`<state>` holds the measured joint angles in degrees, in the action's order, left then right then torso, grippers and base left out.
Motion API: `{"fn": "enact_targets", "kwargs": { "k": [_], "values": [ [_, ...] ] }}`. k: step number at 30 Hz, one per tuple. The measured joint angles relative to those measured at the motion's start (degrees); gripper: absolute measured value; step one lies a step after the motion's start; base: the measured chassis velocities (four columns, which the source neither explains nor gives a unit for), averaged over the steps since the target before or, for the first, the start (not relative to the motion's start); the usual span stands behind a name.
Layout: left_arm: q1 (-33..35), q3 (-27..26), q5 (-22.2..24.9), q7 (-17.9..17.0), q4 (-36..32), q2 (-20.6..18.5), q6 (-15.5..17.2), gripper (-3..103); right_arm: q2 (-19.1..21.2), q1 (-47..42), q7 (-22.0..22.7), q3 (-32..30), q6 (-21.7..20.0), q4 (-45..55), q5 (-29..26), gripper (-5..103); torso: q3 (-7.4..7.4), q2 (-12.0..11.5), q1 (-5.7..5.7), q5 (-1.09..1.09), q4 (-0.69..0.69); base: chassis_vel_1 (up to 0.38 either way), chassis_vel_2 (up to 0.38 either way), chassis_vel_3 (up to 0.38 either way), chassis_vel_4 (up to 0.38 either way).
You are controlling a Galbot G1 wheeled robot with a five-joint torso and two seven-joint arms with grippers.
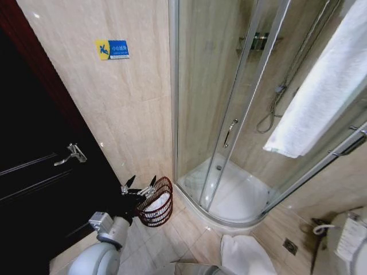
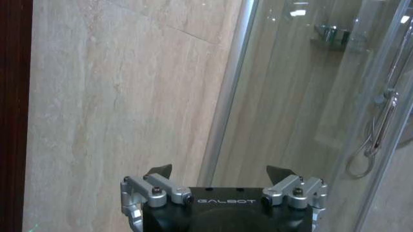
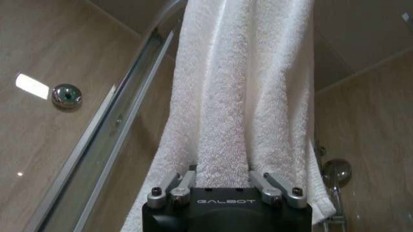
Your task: Discard the used towel into the hamper.
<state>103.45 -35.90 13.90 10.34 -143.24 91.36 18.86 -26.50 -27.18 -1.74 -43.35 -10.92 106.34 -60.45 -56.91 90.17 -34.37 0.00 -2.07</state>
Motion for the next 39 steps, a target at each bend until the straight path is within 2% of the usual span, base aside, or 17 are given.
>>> {"fn": "enact_targets", "kwargs": {
  "k": [7, 9, 11, 19, 23, 28, 31, 32, 35, 36, 38, 39],
  "values": [
    [0.0, 0.0, 0.0, 0.0, 0.0, 0.0, 0.0, 99, 1.2, -2.1, -0.4, -2.4, 0.4, 0.4, -0.2, 12, 0.00, 0.0, 0.00, 0.00, 0.00, 0.000, 0.000, 0.000, 0.000],
    [0.0, 0.0, 0.0, 0.0, 0.0, 0.0, 0.0, 99, 1.4, -2.4, -0.5, -2.8, 0.5, 0.4, -0.2, 12, 0.00, 0.0, 0.00, 0.00, 0.00, 0.000, 0.000, 0.000, 0.000],
    [0.0, 0.0, 0.0, 0.0, 0.0, 0.0, 0.0, 99, 1.8, -3.2, -0.8, -3.6, 0.7, 0.5, -0.4, 6, 0.00, 0.0, 0.00, 0.00, 0.00, 0.000, 0.000, 0.000, 0.000],
    [0.0, 0.0, 0.0, 0.0, 0.0, 0.0, 0.0, 99, 2.4, -4.2, -1.0, -4.9, 2.3, 1.1, -0.7, 5, 0.00, 0.0, 0.00, 0.00, -0.01, 0.000, 0.000, 0.000, 0.000],
    [0.0, 0.0, 0.0, 0.0, 0.0, 0.0, 0.0, 99, 2.3, -7.3, -1.4, -8.2, 7.2, 1.5, 2.8, 5, 0.00, 0.0, 0.00, 0.00, 0.01, 0.000, 0.000, 0.000, 0.000],
    [0.0, 0.0, 0.0, 0.0, 0.0, 0.0, 0.0, 99, 2.0, -10.8, -1.4, -11.0, 9.9, 2.8, 5.7, 5, 0.00, 0.0, 0.00, 0.02, 0.01, 0.000, 0.000, 0.000, 0.000],
    [0.0, 0.0, 0.0, 0.0, 0.0, 0.0, 0.0, 99, 1.1, -19.6, -1.7, -16.8, 11.0, 6.4, 6.9, 5, 0.00, 0.0, 0.00, 0.03, -0.01, 0.000, 0.000, 0.000, 0.000],
    [0.0, 0.0, 0.0, 0.0, 0.0, 0.0, 0.0, 99, 1.1, -19.6, -1.7, -16.8, 11.0, 6.4, 6.9, 5, 0.00, 0.0, 0.00, 0.03, -0.01, 0.000, 0.000, 0.000, 0.000],
    [0.0, 0.0, 0.0, 0.0, 0.0, 0.0, 0.0, 99, -0.6, -28.0, -2.4, -23.6, 11.4, 8.8, 7.9, 5, 0.00, 0.0, 0.00, 0.00, 0.00, 0.000, 0.000, 0.000, 0.000],
    [0.0, 0.0, 0.0, 0.0, 0.0, 0.0, 0.0, 99, -0.6, -28.0, -2.4, -23.6, 11.4, 8.8, 7.9, 5, 0.00, 0.0, 0.00, 0.00, 0.00, 0.000, 0.000, 0.000, 0.000],
    [0.0, 0.0, 0.0, 0.0, 0.0, 0.0, 0.0, 99, -2.6, -33.4, -2.8, -29.2, 11.3, 11.0, 8.0, 5, 0.01, 0.0, 0.00, 0.01, 0.01, 0.000, 0.000, 0.000, 0.000],
    [0.0, 0.0, 0.0, 0.0, 0.0, 0.0, 0.0, 99, -2.6, -33.4, -2.8, -29.2, 11.3, 11.0, 8.0, 5, 0.01, 0.0, 0.00, 0.01, 0.01, 0.000, 0.000, 0.000, 0.000]
  ]
}}
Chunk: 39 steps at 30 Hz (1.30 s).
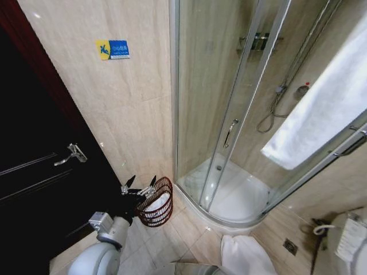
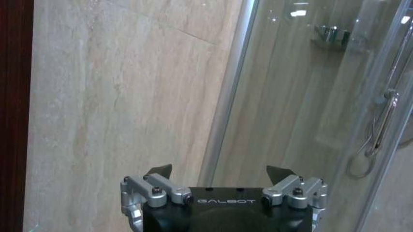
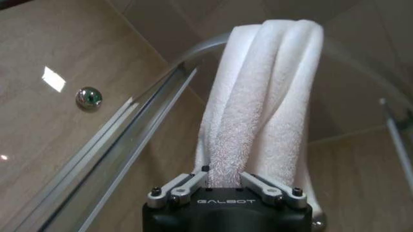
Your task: Discard the used towel into the hamper.
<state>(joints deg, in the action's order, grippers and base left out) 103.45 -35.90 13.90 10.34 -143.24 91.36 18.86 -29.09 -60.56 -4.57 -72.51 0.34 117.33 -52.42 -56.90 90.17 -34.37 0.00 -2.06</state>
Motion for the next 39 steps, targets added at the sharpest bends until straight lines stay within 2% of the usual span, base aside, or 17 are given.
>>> {"fn": "enact_targets", "kwargs": {
  "k": [2, 4, 5, 11, 12, 13, 15, 16, 19, 20, 23, 29, 39],
  "values": [
    [0.0, 0.0, 0.0, 0.0, 0.0, 0.0, 0.0, 99, -3.1, -5.6, -0.7, -5.1, -0.1, 2.5, 0.0, 5, 0.01, 0.0, 0.00, 0.03, 0.02, 0.000, 0.000, 0.000, 0.000],
    [0.0, 0.0, 0.0, 0.0, 0.0, 0.0, 0.0, 99, -6.3, -9.0, -1.2, -7.3, -0.1, 4.2, 0.0, 5, 0.00, 0.0, 0.01, -0.01, 0.00, 0.000, 0.000, 0.000, 0.000],
    [0.0, 0.0, 0.0, 0.0, 0.0, 0.0, 0.0, 99, -6.3, -9.0, -1.2, -7.3, -0.1, 4.2, 0.0, 5, 0.00, 0.0, 0.01, -0.01, 0.00, 0.000, 0.000, 0.000, 0.000],
    [0.0, 0.0, 0.0, 0.0, 0.0, 0.0, 0.0, 99, -12.6, -14.9, -1.8, -9.7, 1.1, 7.0, 1.9, 5, 0.00, 0.0, 0.00, 0.02, -0.01, 0.000, 0.000, 0.000, 0.000],
    [0.0, 0.0, 0.0, 0.0, 0.0, 0.0, 0.0, 99, -14.2, -15.8, -1.8, -9.8, 1.5, 7.5, 2.5, 5, 0.00, 0.0, 0.00, 0.00, -0.01, 0.000, 0.000, 0.000, 0.000],
    [0.0, 0.0, 0.0, 0.0, 0.0, 0.0, 0.0, 99, -14.2, -15.8, -1.8, -9.8, 1.5, 7.5, 2.5, 5, 0.00, 0.0, 0.00, 0.00, -0.01, 0.000, 0.000, 0.000, 0.000],
    [0.0, 0.0, 0.0, 0.0, 0.0, 0.0, 0.0, 99, -17.7, -17.1, -1.9, -9.7, 2.1, 8.5, 3.4, 5, 0.00, 0.0, 0.00, 0.03, -0.01, 0.000, 0.000, 0.000, 0.000],
    [0.0, 0.0, 0.0, 0.0, 0.0, 0.0, 0.0, 99, -17.7, -17.1, -1.9, -9.7, 2.1, 8.5, 3.4, 5, 0.00, 0.0, 0.00, 0.03, -0.01, 0.000, 0.000, 0.000, 0.000],
    [0.0, 0.0, 0.0, 0.0, 0.0, 0.0, 0.0, 99, -23.4, -19.0, -1.9, -9.2, 3.1, 9.7, 5.2, 5, 0.00, 0.0, 0.00, -0.02, 0.00, 0.000, 0.000, 0.000, 0.000],
    [0.0, 0.0, 0.0, 0.0, 0.0, 0.0, 0.0, 99, -23.4, -19.0, -1.9, -9.2, 3.1, 9.7, 5.2, 5, 0.00, 0.0, 0.00, -0.02, 0.00, 0.000, 0.000, 0.000, 0.000],
    [0.0, 0.0, 0.0, 0.0, 0.0, 0.0, 0.0, 99, -27.3, -20.6, -2.0, -8.7, 4.3, 10.3, 7.0, 5, 0.00, 0.0, -0.01, -0.02, 0.00, 0.000, 0.000, 0.000, 0.000],
    [0.0, 0.0, 0.0, 0.0, 0.0, 0.0, 0.0, 99, -32.0, -22.8, -2.2, -7.7, 6.7, 10.8, 9.8, 5, 0.00, 0.0, -0.01, 0.01, -0.01, 0.000, 0.000, 0.000, 0.000],
    [0.0, 0.0, 0.0, 0.0, 0.0, 0.0, 0.0, 99, -41.9, -24.8, -2.5, -2.5, 9.5, 13.0, 14.5, 5, -0.01, 0.0, -0.01, 0.00, -0.01, 0.000, 0.000, 0.000, 0.000]
  ]
}}
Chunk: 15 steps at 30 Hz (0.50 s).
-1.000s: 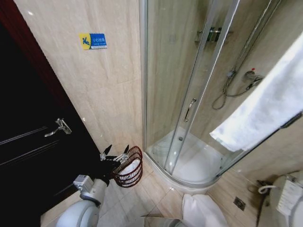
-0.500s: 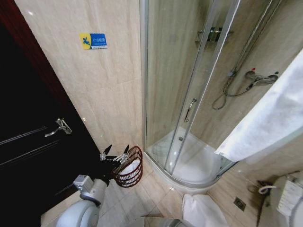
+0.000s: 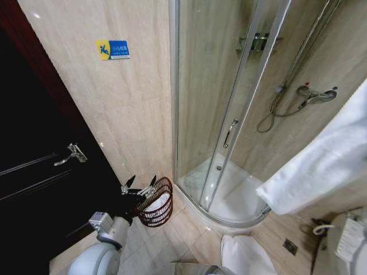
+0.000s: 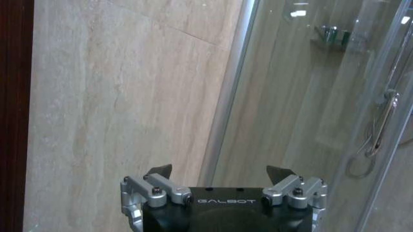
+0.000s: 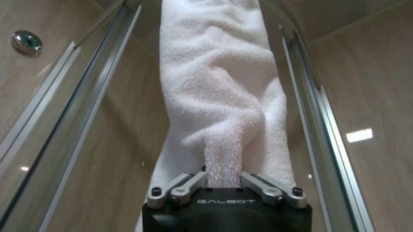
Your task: Discard the used towel into the hamper.
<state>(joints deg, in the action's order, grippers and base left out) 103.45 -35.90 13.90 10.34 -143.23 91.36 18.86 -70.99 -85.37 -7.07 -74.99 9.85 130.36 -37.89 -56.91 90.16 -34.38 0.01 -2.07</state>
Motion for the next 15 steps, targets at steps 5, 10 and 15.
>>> {"fn": "enact_targets", "kwargs": {
  "k": [5, 10, 15],
  "values": [
    [0.0, 0.0, 0.0, 0.0, 0.0, 0.0, 0.0, 99, -3.0, -1.8, -0.6, 3.1, 2.2, -0.3, 3.1, 5, 0.00, 0.0, 0.00, -0.01, 0.01, 0.000, 0.000, 0.000, 0.000],
    [0.0, 0.0, 0.0, 0.0, 0.0, 0.0, 0.0, 99, -5.3, -2.4, -1.1, 5.3, 4.6, -2.2, 5.2, 5, 0.00, 0.0, 0.00, -0.02, 0.00, 0.000, 0.000, 0.000, 0.000],
    [0.0, 0.0, 0.0, 0.0, 0.0, 0.0, 0.0, 99, -6.8, -2.8, -1.3, 6.1, 6.5, -2.6, 6.8, 5, 0.00, 0.0, 0.00, 0.00, 0.01, 0.000, 0.000, 0.000, 0.000]
  ]
}}
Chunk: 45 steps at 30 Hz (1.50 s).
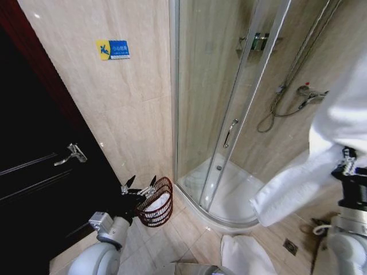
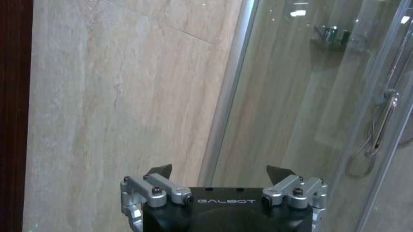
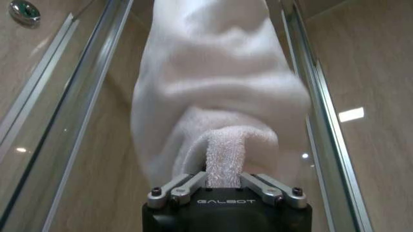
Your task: Discard the used towel into the hamper.
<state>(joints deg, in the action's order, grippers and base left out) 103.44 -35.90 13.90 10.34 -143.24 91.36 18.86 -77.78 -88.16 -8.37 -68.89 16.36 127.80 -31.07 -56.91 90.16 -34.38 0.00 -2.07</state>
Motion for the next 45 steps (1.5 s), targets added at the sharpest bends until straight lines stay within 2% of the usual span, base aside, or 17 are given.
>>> {"fn": "enact_targets", "kwargs": {
  "k": [5, 9, 15, 16, 17, 22, 28, 31, 35, 37, 42, 45],
  "values": [
    [0.0, 0.0, 0.0, 0.0, 0.0, 0.0, 0.0, 99, -2.0, -0.2, 0.3, 1.2, 0.7, 1.6, 1.9, 5, 0.00, 0.0, 0.00, -0.02, -0.01, 0.000, 0.000, 0.000, 0.000],
    [0.0, 0.0, 0.0, 0.0, 0.0, 0.0, 0.0, 99, -4.8, -1.3, 0.6, 2.6, 2.7, 6.1, 6.4, 5, 0.00, 0.0, 0.00, -0.01, 0.00, 0.000, 0.000, 0.000, 0.000],
    [0.0, 0.0, 0.0, 0.0, 0.0, 0.0, 0.0, 99, -4.9, -2.4, 2.2, 1.8, 4.0, 12.2, 8.1, 5, 0.00, 0.0, 0.00, -0.05, 0.00, 0.000, 0.000, 0.000, 0.000],
    [0.0, 0.0, 0.0, 0.0, 0.0, 0.0, 0.0, 99, -4.5, -2.4, 3.0, 1.2, 3.9, 13.7, 8.0, 5, 0.00, 0.0, 0.00, 0.02, 0.00, 0.000, 0.000, 0.000, 0.000],
    [0.0, 0.0, 0.0, 0.0, 0.0, 0.0, 0.0, 99, -3.9, -2.2, 3.9, 0.5, 3.4, 15.3, 7.7, 5, 0.01, 0.0, 0.01, 0.07, 0.00, 0.000, 0.000, 0.000, 0.000],
    [0.0, 0.0, 0.0, 0.0, 0.0, 0.0, 0.0, 99, -3.6, -1.9, 5.2, 0.2, 1.3, 15.8, 6.2, 5, 0.00, 0.0, 0.01, -0.01, -0.01, 0.000, 0.000, 0.000, 0.000],
    [0.0, 0.0, 0.0, 0.0, 0.0, 0.0, 0.0, 99, -4.9, -2.6, 8.6, 0.4, -1.4, 13.9, 2.3, 5, 0.00, 0.0, 0.00, -0.01, 0.00, 0.000, 0.000, 0.000, 0.000],
    [0.0, 0.0, 0.0, 0.0, 0.0, 0.0, 0.0, 99, -5.0, -2.7, 9.5, 0.3, -2.2, 14.1, 2.1, 5, 0.00, 0.0, 0.00, -0.02, 0.00, 0.000, 0.000, 0.000, 0.000],
    [0.0, 0.0, 0.0, 0.0, 0.0, 0.0, 0.0, 99, -3.9, -1.9, 10.6, 0.0, -5.3, 15.5, 0.7, 5, 0.00, 0.0, 0.01, 0.04, -0.01, 0.000, 0.000, 0.000, 0.000],
    [0.0, 0.0, 0.0, 0.0, 0.0, 0.0, 0.0, 99, -2.9, -1.4, 11.2, -0.1, -8.9, 15.6, -1.7, 5, 0.00, 0.0, 0.00, -0.02, 0.00, 0.000, 0.000, 0.000, 0.000],
    [0.0, 0.0, 0.0, 0.0, 0.0, 0.0, 0.0, 99, -0.7, 0.0, 11.3, -1.9, -11.2, 15.6, -2.4, 5, 0.00, 0.0, 0.00, -0.03, 0.00, 0.000, 0.000, 0.000, 0.000],
    [0.0, 0.0, 0.0, 0.0, 0.0, 0.0, 0.0, 99, 2.5, 1.2, 11.1, -4.8, -11.3, 15.6, -3.2, 5, 0.00, 0.0, 0.00, 0.03, -0.02, 0.000, 0.000, 0.000, 0.000]
  ]
}}
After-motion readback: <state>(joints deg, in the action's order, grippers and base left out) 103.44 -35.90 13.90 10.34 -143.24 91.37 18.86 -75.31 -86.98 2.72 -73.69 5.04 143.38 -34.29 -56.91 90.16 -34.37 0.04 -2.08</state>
